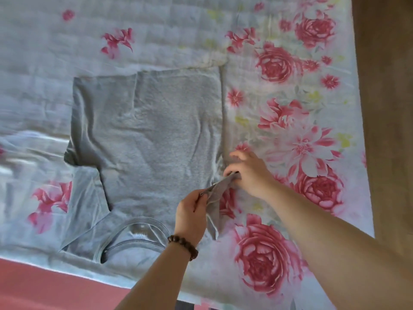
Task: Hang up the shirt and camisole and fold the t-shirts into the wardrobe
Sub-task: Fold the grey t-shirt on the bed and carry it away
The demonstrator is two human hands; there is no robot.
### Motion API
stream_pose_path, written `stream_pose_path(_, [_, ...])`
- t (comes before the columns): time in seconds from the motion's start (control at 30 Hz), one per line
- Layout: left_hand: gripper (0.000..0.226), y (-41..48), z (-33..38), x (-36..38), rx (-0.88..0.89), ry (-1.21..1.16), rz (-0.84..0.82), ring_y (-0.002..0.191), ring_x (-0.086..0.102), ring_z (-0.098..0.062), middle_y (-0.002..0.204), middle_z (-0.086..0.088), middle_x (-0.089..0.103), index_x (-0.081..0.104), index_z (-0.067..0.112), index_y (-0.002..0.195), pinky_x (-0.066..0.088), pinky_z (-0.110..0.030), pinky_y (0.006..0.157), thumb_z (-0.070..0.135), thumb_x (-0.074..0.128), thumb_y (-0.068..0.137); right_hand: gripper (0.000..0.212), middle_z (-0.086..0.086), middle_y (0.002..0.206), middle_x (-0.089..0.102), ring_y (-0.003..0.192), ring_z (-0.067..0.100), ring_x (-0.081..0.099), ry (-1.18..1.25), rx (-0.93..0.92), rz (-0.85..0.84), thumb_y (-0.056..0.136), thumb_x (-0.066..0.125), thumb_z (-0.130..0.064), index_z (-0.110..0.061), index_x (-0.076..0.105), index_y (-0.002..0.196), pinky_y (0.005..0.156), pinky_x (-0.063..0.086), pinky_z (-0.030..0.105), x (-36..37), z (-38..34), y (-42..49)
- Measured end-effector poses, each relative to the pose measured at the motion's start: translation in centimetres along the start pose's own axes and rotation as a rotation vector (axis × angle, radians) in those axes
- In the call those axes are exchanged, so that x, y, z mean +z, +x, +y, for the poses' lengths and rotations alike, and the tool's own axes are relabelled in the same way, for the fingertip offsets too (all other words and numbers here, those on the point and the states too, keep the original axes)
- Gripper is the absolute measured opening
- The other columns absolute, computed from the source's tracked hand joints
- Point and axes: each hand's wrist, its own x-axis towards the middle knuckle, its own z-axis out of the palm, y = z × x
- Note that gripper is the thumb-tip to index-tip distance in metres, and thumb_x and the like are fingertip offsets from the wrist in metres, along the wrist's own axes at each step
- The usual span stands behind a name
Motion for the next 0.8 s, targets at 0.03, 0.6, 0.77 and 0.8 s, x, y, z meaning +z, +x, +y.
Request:
stream_pose_path(0.03, [0.022, 0.3, -0.1, -0.8, -0.029, -0.030, 0.014, 0.064, 0.059, -0.005, 0.072, 0.000, 0.068, 0.070, 0.017, 0.084, 0.050, -0.024, 0.060, 0.009, 0.053, 0.095, 0.021, -0.001, 0.139, 0.045, 0.130, 0.026, 0.034, -0.038, -0.030, -0.011, 0.084, 0.067, -0.017, -0.027, 0.072, 0.101, 0.101, 0.036, 0.043, -0.3, -0.4, 0.7])
stream_pose_path(0.6, [0.020, 3.5, -4.3, -6.8, -0.328, -0.039, 0.307, 0.071, 0.066, -0.015, 0.086, 0.001, 0.067, 0.062, 0.009, 0.109, 0.052, -0.024, 0.060, 0.021, 0.053, 0.096, 0.035, 0.011, 0.097, 0.063, 0.096, 0.035, 0.054, -0.131, 0.069, 0.417, 0.077, 0.073, -0.021, -0.011, 0.062, 0.109, 0.078, 0.044, 0.042, 2.4, -5.2, 6.5])
stream_pose_path(0.77, [0.017, 2.3, -4.7, -5.1, 0.397, 0.547, 0.257, 0.084, 0.060, -0.023, 0.094, -0.002, 0.064, 0.066, 0.012, 0.091, 0.052, -0.033, 0.070, 0.018, 0.050, 0.087, 0.009, 0.007, 0.080, 0.058, 0.078, 0.030, 0.052, -0.117, -0.170, 0.553, 0.084, 0.056, -0.013, -0.010, 0.061, 0.077, 0.071, 0.042, 0.040, 5.5, -6.0, 2.7])
stream_pose_path(0.8, [0.024, 2.2, -5.1, -4.2, 0.458, 0.662, 0.191, 0.089, 0.061, -0.026, 0.098, -0.004, 0.065, 0.067, 0.012, 0.092, 0.054, -0.039, 0.077, 0.023, 0.047, 0.084, 0.008, 0.007, 0.083, 0.060, 0.080, 0.029, 0.054, -0.121, -0.222, 0.495, 0.083, 0.056, -0.012, -0.010, 0.063, 0.079, 0.072, 0.043, 0.040, 6.6, -6.1, 2.2])
